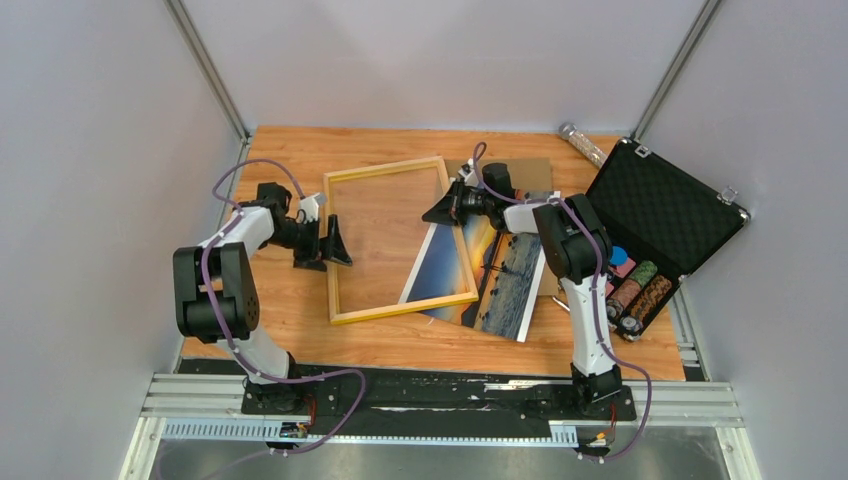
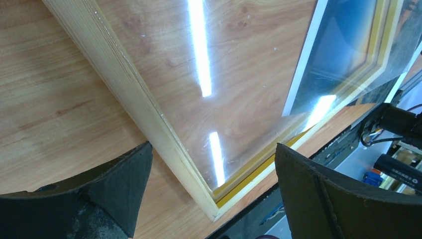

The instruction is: Put the photo into the frame

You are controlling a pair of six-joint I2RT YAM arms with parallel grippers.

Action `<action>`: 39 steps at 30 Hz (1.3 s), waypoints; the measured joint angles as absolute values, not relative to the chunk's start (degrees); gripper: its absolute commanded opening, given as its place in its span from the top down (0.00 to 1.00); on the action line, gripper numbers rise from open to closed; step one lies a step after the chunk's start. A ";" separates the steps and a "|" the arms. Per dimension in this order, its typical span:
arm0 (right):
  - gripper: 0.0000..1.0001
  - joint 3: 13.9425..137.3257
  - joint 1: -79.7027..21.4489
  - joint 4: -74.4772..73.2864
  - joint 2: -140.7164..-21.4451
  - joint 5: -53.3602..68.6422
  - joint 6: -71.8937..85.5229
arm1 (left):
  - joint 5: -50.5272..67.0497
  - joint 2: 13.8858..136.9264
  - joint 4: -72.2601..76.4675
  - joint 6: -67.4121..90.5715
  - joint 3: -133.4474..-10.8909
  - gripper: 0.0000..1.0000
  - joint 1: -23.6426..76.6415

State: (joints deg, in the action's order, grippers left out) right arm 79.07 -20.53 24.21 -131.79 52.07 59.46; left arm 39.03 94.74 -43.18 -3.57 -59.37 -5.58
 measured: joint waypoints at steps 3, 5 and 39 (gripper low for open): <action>1.00 79.13 -20.53 24.12 -131.79 52.07 59.46 | 38.68 94.91 -42.94 -3.55 -59.29 0.01 -5.08; 1.00 79.20 -20.53 24.01 -131.79 52.07 59.75 | 38.65 95.00 -42.54 -3.53 -59.02 0.01 -4.78; 1.00 78.81 -20.88 22.90 -131.33 50.46 60.77 | 38.46 97.23 -38.57 -2.70 -56.62 0.00 -4.08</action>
State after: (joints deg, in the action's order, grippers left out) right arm 78.81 -20.88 22.90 -131.33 50.46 60.77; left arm 38.46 97.23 -38.57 -2.70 -56.62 -4.08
